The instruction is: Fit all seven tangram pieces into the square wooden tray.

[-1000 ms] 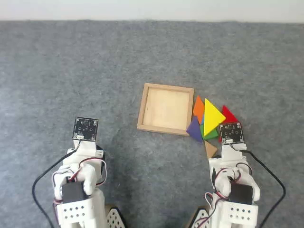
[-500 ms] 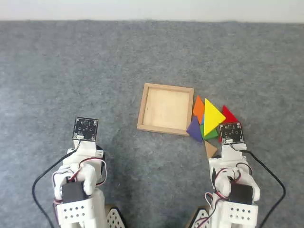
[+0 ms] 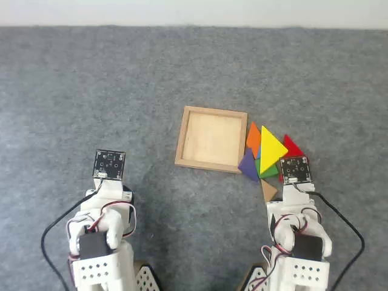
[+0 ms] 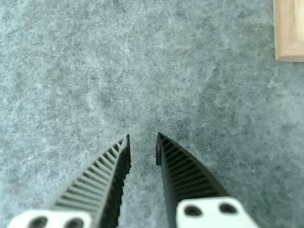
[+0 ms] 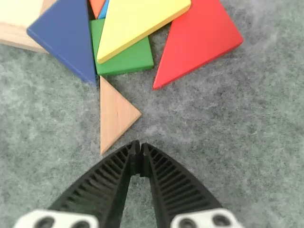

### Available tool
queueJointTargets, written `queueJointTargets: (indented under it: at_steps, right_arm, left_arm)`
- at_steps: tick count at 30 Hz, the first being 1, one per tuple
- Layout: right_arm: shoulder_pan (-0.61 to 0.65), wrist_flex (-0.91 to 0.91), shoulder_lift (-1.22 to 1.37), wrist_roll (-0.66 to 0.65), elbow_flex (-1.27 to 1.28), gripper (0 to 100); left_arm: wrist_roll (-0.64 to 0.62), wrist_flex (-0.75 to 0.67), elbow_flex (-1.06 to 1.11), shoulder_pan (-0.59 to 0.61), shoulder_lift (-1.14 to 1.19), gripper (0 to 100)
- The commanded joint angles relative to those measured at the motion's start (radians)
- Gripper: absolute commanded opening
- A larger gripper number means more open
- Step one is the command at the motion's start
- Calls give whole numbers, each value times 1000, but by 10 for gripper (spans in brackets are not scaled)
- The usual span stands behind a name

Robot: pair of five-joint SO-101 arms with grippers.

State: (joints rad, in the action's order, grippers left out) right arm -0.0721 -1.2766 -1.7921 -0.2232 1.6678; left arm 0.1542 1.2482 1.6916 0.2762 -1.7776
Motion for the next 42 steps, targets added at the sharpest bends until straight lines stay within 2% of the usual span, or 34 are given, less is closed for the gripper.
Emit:
queueJointTargets:
  at_steps: [1, 25, 32, 36, 40, 42]
  right_arm:
    - [-7, 2, 8, -11, 17, 8]
    - [-4, 2, 8, -11, 17, 9]
    - [130, 2, 8, -9, 17, 8]
    - [154, 10, 8, -11, 17, 9]
    - [136, 12, 2, -2, -120, 9]
    - [122, 27, 15, 52, -206, 9]
  left_arm:
    - [-5, 0, -7, 3, -12, 90]
    - [-5, 0, -7, -3, -12, 89]
    - [-5, 0, -7, -2, -12, 88]
    - [-5, 0, -7, -2, -12, 88]
    - [-6, 0, -7, 0, -12, 88]
    - [-6, 0, -7, 2, -12, 88]
